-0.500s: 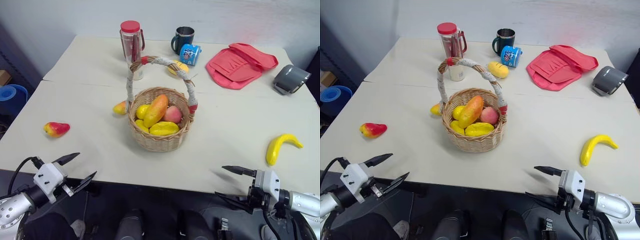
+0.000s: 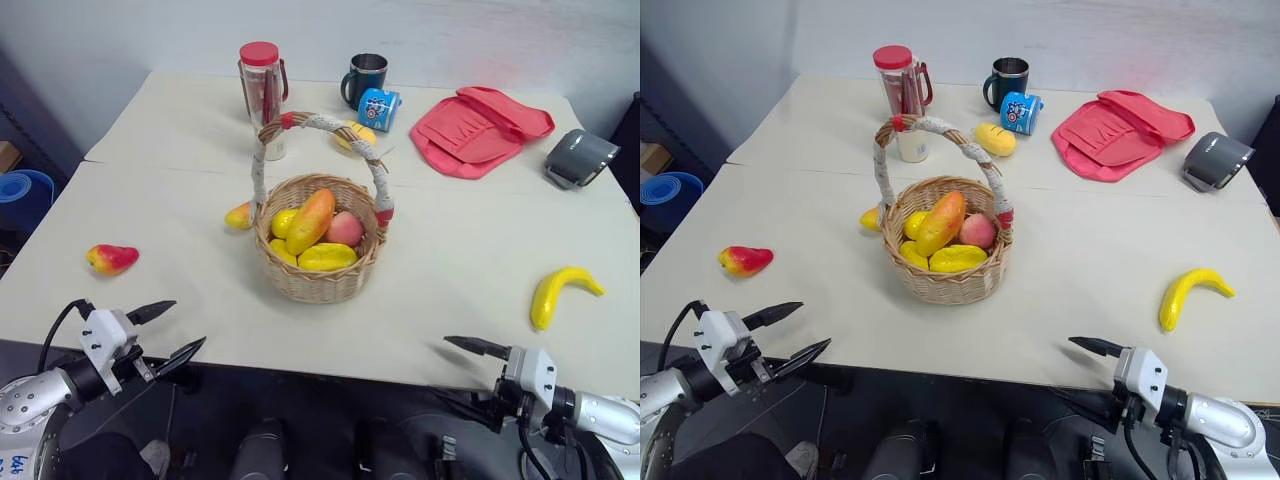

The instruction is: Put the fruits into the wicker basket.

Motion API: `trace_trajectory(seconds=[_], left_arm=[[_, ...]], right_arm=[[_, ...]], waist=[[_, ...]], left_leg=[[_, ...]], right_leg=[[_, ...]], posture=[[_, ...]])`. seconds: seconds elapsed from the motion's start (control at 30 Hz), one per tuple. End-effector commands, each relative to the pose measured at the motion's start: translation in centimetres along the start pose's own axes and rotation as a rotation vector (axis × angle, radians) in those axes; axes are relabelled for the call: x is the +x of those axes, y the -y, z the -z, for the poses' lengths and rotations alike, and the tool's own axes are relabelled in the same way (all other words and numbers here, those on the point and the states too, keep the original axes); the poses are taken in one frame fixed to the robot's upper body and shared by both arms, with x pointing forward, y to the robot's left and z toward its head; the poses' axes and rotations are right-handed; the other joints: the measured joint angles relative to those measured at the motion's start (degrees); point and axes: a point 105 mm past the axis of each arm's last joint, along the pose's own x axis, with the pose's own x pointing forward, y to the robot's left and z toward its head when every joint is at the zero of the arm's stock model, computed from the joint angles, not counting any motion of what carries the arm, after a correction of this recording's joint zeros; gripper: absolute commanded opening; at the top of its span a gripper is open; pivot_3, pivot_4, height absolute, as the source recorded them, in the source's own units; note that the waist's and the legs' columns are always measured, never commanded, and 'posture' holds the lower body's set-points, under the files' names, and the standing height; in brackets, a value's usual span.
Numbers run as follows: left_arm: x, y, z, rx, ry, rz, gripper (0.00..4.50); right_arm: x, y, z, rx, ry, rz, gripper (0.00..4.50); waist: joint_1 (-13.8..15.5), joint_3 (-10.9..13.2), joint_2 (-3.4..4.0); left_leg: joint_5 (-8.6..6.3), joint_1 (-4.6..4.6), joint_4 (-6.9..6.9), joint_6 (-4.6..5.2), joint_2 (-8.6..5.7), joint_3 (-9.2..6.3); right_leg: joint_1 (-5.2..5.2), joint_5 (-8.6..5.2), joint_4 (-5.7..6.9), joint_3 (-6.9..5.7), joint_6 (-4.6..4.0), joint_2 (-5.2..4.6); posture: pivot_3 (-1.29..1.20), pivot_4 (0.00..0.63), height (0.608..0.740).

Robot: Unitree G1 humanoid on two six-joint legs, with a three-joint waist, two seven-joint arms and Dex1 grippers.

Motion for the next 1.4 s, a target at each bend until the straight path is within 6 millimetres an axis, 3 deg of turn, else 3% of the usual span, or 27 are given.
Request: trace_trajectory(seconds=[0.03, 0.33, 0.4, 0.5, 0.73, 0.97, 1.2, 1.27, 1.4], left_arm=[[-0.5, -0.3, -1.5, 0.007, 0.026, 0.003, 4.39], [-3.0, -1.5, -1.7, -0.046, 0.061, -0.170, 4.39], [-3.6, -2.3, -2.4, -0.074, 0.109, -0.246, 4.39], [-5.7, -4.2, -3.1, -0.156, 0.221, -0.460, 4.39], [-8.8, -4.1, -0.9, -0.386, 0.337, -0.784, 4.39], [-12.5, -5.1, 1.7, -0.529, 0.277, -0.896, 4.39], [-17.9, -6.8, 4.2, -0.565, 0.082, -0.988, 4.39], [-18.2, -7.4, 4.0, -0.602, 0.052, -0.951, 4.39], [-18.0, -8.5, 3.1, -0.665, 0.005, -0.898, 4.39]], right_arm=[[1.1, 0.3, -1.4, -0.003, 0.082, 0.008, 4.49], [3.1, 0.7, -2.8, -0.001, 0.175, -0.006, 4.49], [3.5, 1.7, -3.6, 0.026, 0.217, 0.046, 4.49], [3.5, 4.7, -6.3, 0.078, 0.314, 0.226, 4.49], [1.6, 7.6, -8.9, 0.103, 0.356, 0.398, 4.49], [2.5, 6.1, -11.8, 0.053, 0.402, 0.224, 4.49], [3.9, 1.8, -15.2, -0.093, 0.497, -0.049, 4.49], [4.3, 0.7, -15.4, -0.096, 0.492, -0.129, 4.49], [4.9, 0.5, -16.8, -0.094, 0.561, -0.145, 4.49]], waist=[[0.0, 0.0, 0.00], [-0.6, 0.0, -0.01], [-0.6, 0.0, -0.02], [-0.7, 0.0, -0.02], [-0.5, -0.1, -0.12], [-0.6, -0.1, -0.15], [-0.7, -0.1, -0.17], [-0.7, -0.1, -0.19], [-0.7, -0.1, -0.25]], left_leg=[[0.00, 0.00, 0.00, 0.00, 0.00, 0.00], [-0.02, 0.00, 0.04, -0.02, -0.01, 0.00], [-0.02, 0.00, 0.08, -0.01, 0.01, -0.01], [-0.02, -0.01, 0.12, -0.01, 0.05, -0.03], [-0.12, -0.02, 0.13, 0.03, -0.03, 0.02], [-0.24, -0.06, 0.64, 0.06, 0.16, -0.05], [-0.56, -0.07, 0.74, -0.27, 0.73, 0.06], [-0.59, -0.07, 0.73, -0.32, 0.83, 0.06], [-0.60, -0.03, 0.76, -0.36, 0.84, 0.05]], right_leg=[[0.00, 0.00, 0.00, 0.00, 0.00, 0.00], [0.00, 0.00, 0.02, 0.03, 0.00, 0.02], [0.01, 0.00, 0.06, 0.03, -0.01, 0.02], [0.01, 0.01, 0.10, 0.04, -0.01, 0.00], [0.00, 0.00, 0.10, 0.11, -0.02, -0.04], [0.07, 0.00, 0.22, 0.09, -0.05, 0.12], [-0.03, -0.18, 0.19, 0.11, -0.37, 0.67], [-0.07, -0.22, 0.21, 0.09, -0.46, 0.76], [-0.15, -0.20, 0.20, 0.07, -0.59, 0.64]], posture=[[0.00, 0.150, 0.740], [0.00, 0.150, 0.740], [0.00, 0.150, 0.740], [0.00, 0.150, 0.740], [0.00, 0.150, 0.740], [0.00, 0.150, 0.740], [0.00, 0.150, 0.740], [0.00, 0.150, 0.740], [0.00, 0.150, 0.740]])
